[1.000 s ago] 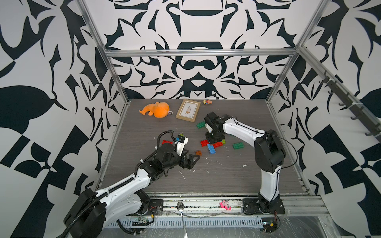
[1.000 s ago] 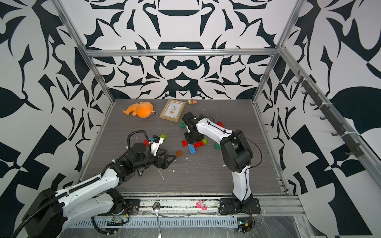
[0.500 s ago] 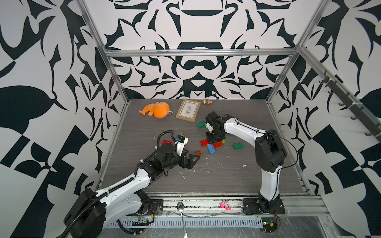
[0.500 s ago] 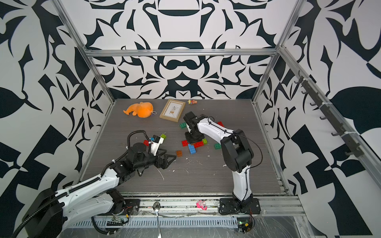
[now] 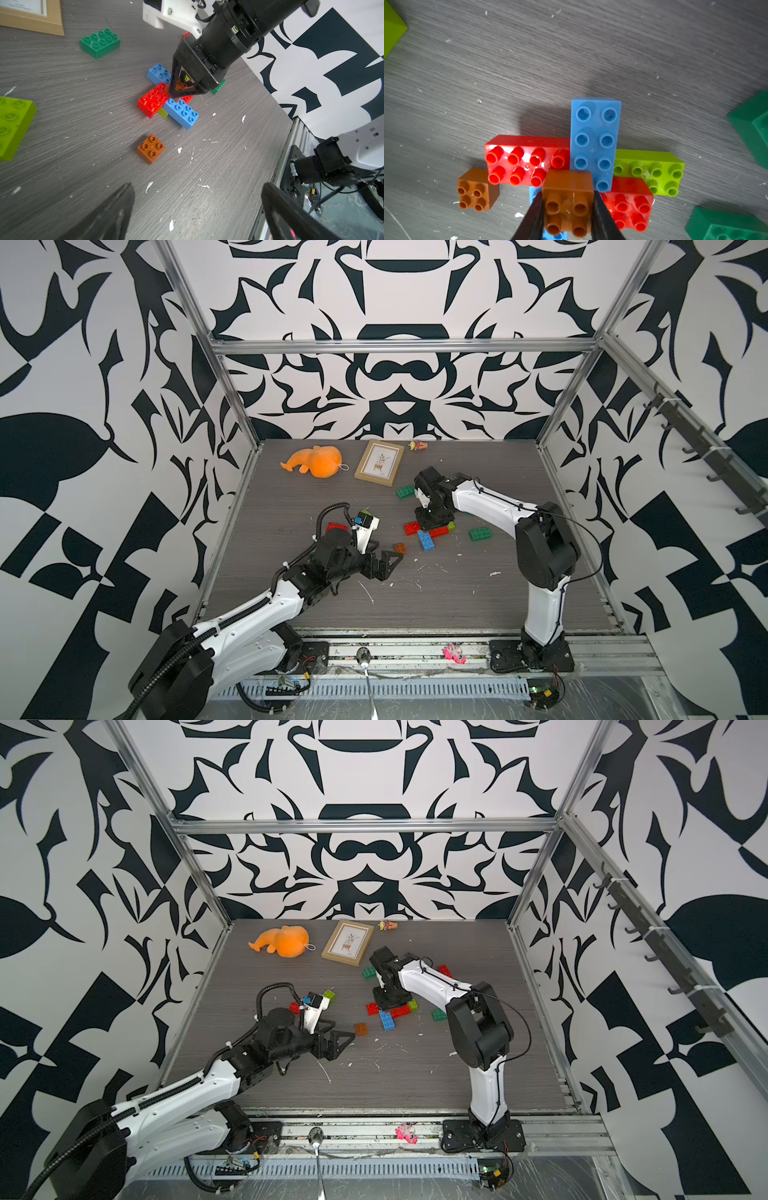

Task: Assemble a small pinwheel with lego
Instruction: Assemble the lego brick with the lego brick.

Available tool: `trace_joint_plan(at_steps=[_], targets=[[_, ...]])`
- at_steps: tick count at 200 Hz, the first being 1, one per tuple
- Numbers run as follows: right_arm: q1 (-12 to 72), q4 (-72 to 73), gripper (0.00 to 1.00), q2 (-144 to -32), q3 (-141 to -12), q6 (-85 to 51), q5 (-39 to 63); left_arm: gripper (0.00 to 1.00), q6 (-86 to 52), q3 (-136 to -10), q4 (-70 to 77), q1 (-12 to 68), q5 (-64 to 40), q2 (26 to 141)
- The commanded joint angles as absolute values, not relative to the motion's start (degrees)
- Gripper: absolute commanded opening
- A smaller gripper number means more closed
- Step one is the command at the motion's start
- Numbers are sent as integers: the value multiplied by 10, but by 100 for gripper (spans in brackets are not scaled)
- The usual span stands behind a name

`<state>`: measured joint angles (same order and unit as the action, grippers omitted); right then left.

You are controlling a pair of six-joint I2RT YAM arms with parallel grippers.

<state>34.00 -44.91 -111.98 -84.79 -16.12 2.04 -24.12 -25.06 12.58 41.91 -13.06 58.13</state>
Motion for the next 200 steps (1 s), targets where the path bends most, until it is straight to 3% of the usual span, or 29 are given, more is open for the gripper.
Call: trace_joint_plan(at_steps=[1,50,114,200], targets=[[348,-504,0,-1148,-821,-179,7,100,-236,-250,128,419,-127,576],[357,-543,0,-1085,-884,-204,-9,100,-236,-250,128,419,-126,577],[359,-513,0,-1030,-814,-235,-3,100,-237,-249,128,419,-129,574],[361,-486,0,-1044,-785,-242,5,100,-236,-249,129,420,-129,575]])
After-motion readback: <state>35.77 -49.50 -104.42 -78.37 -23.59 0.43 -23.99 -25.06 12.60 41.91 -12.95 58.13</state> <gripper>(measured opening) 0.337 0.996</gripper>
